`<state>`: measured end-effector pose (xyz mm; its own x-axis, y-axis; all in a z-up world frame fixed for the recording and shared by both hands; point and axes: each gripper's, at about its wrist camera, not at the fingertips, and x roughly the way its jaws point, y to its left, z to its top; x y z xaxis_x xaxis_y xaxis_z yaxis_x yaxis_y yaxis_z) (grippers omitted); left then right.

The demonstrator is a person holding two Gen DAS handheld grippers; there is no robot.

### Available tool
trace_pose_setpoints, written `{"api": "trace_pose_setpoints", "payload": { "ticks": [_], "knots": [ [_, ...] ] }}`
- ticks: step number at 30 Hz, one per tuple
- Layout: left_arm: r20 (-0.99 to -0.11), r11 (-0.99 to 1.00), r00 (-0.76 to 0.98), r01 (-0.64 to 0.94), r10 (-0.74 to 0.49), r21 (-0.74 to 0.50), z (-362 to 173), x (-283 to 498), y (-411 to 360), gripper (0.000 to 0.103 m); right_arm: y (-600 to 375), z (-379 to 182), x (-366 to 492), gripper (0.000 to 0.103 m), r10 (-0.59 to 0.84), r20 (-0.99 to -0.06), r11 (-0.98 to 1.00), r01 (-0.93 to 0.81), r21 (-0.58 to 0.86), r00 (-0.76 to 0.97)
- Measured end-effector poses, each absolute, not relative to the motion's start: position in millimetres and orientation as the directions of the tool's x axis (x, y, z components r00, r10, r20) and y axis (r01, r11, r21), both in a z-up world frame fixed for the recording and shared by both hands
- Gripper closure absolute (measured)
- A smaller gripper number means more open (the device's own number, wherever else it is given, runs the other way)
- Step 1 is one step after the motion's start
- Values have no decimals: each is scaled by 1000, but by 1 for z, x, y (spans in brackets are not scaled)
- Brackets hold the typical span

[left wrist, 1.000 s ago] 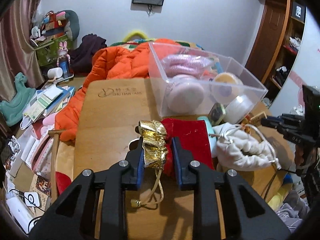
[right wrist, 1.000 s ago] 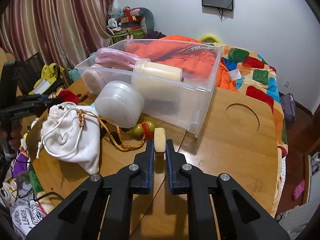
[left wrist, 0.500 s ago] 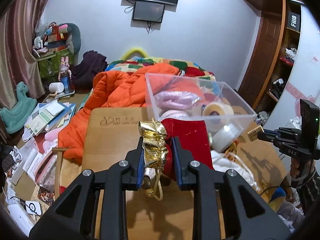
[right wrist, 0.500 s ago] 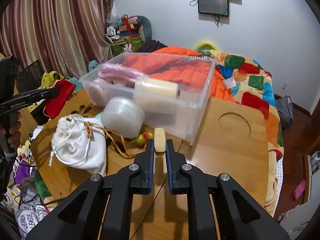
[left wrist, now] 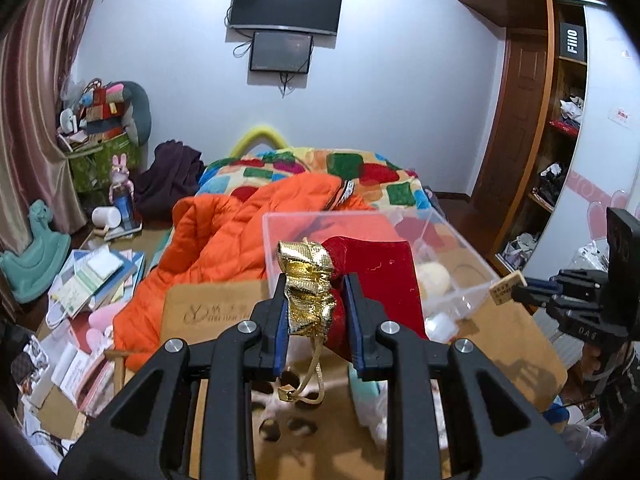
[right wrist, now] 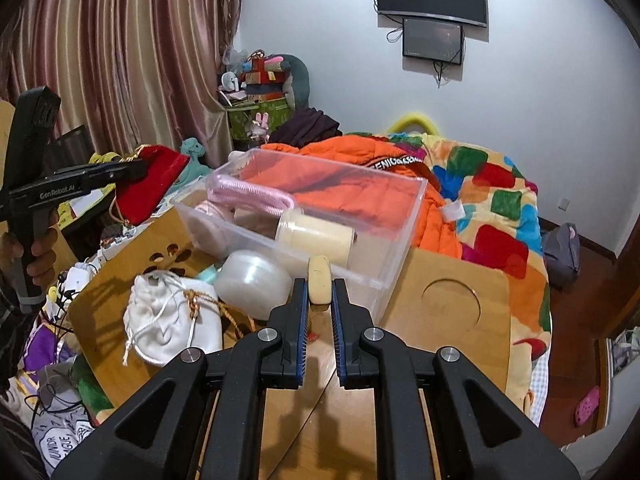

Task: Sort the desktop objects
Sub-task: 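Carry the pouch and beige bar into the clear bin and open both tools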

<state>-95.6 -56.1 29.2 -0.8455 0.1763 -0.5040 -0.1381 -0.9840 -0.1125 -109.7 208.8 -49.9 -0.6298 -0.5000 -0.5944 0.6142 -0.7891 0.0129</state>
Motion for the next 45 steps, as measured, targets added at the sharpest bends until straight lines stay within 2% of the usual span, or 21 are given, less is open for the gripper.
{"api": "trace_pose_setpoints", "payload": {
  "ticks": [17, 30, 37, 42, 45],
  "knots": [
    [-525, -977, -824, -179, 212, -114, 19, -150, -25, 79, 206, -44, -138, 93, -510, -581, -794, 607, 35, -634],
    [-570, -986, -809, -169, 143, -7, -2, -174, -5, 78, 205, -60, -161, 93, -473, -632, -790, 613, -5, -614],
    [-571, -979, -807, -200, 147, 30, -9, -174, 4, 77, 204, -63, -170, 93, -486, -653, -781, 625, 24, -581],
    [-579, -980, -800, -199, 158, 8, -9, -178, 1, 71, 202, -63, -170, 93, -479, -655, -784, 620, 19, -585],
    [-579, -983, -801, -183, 153, -8, -7, -177, -3, 61, 202, -61, -167, 93, -486, -651, -783, 622, 27, -583]
  ]
}}
